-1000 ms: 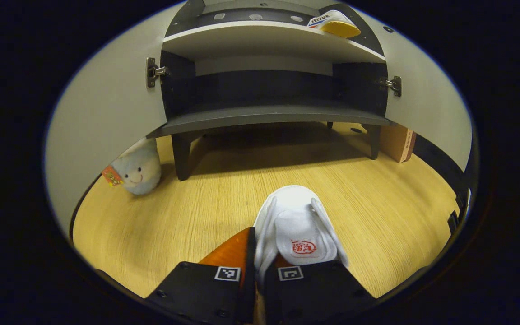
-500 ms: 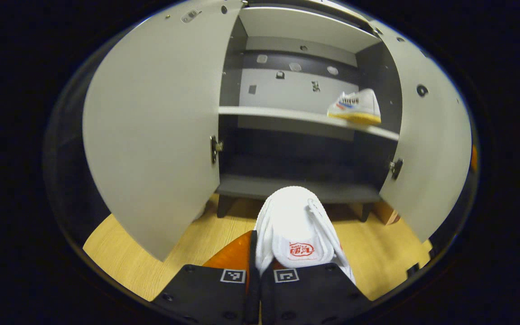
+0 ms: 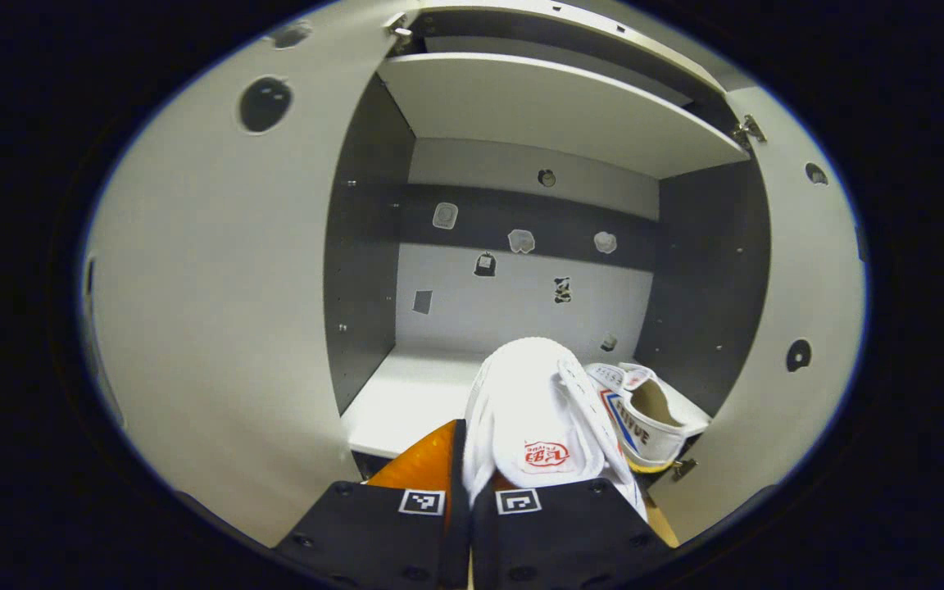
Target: Grab one shoe with the right hand and put it into the shoe cabinet, grab the other shoe with the left hand and put it into the shoe cabinet; then close the right door with the right hand and the left door with the left hand.
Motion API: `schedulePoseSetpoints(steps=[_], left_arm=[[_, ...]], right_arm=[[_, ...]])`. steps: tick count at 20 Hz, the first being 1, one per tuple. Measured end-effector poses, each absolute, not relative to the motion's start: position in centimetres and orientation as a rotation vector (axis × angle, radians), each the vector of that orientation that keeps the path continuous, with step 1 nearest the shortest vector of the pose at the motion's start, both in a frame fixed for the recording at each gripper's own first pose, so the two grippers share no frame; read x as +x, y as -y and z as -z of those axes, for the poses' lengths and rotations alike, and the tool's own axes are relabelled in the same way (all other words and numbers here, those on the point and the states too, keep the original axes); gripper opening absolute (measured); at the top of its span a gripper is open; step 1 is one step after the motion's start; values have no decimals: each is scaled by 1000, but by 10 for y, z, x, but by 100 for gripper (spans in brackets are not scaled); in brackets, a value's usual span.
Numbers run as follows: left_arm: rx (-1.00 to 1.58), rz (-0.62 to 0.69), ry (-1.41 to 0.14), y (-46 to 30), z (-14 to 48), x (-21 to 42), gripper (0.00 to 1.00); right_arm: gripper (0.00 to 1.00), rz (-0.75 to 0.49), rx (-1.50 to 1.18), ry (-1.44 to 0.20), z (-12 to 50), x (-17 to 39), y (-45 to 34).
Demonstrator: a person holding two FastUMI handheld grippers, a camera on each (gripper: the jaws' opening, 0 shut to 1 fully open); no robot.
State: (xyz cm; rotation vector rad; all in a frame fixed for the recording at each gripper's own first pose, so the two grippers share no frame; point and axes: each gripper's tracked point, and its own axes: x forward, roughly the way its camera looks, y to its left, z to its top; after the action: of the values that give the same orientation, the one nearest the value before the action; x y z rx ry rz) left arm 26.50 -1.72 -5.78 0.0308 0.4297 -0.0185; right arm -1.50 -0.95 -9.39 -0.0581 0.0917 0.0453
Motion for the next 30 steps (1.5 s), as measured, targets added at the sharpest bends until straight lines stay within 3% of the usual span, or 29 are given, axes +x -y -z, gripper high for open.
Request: schedulePoseSetpoints(steps=[5, 11, 15, 20, 21, 23, 24, 27, 30], left_arm=[[87, 13, -585, 38, 116, 363, 8], [167, -27, -709, 34, 163, 387, 8], [149, 2, -697, 39, 160, 389, 13], [150, 17, -706, 44, 155, 381, 48], [159, 11, -703, 42, 150, 380, 51], [151, 20, -695, 44, 141, 371, 69], [151, 31, -688, 43, 135, 366, 84], [150, 37, -635, 40, 113, 346, 81], [121, 70, -557, 45, 89, 315, 89]], right_arm=[[94, -8, -53, -104, 98, -18, 21], [94, 88, -71, -95, 97, -22, 54], [94, 110, -73, -101, 101, -21, 64], [94, 87, -82, -97, 100, -18, 59], [94, 82, -86, -94, 99, -17, 58], [94, 72, -87, -92, 98, -16, 55], [94, 64, -83, -90, 97, -15, 52], [94, 46, -78, -83, 95, -16, 48], [94, 28, -69, -68, 89, -17, 44]])
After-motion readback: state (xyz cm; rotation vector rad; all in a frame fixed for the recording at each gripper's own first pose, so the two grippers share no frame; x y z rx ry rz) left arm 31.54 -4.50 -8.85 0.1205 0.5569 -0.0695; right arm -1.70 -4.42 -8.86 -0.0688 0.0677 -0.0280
